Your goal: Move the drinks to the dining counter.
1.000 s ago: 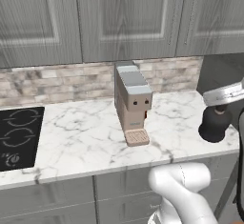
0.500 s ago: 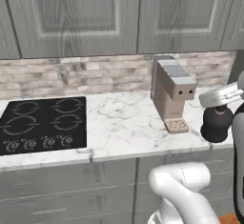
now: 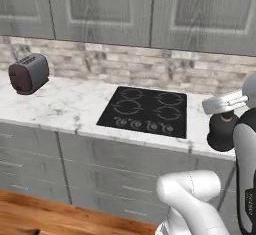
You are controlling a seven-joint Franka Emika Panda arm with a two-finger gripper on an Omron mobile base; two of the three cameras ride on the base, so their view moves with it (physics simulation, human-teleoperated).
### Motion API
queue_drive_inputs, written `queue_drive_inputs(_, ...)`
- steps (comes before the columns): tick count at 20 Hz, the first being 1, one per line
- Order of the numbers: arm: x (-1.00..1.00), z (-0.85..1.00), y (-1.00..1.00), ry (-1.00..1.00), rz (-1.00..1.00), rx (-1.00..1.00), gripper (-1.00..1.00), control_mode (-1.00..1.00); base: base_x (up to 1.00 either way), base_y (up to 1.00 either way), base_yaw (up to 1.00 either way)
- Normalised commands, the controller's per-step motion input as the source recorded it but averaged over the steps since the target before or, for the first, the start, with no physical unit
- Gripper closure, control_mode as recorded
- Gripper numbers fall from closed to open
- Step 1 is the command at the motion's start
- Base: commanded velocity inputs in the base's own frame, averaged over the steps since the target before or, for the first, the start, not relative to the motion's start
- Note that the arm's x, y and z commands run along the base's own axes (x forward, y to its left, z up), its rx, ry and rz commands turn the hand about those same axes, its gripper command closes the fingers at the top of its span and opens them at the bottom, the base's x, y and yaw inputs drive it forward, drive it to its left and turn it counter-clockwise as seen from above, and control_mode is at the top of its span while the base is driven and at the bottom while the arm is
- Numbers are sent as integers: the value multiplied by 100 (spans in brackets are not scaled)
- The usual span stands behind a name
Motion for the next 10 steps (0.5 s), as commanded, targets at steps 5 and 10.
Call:
queue_drive_inputs(5,0,0,0,0,0,0,100,100,0,1,100)
queue_drive_inputs(10,0,0,0,0,0,0,100,100,0,0,100)
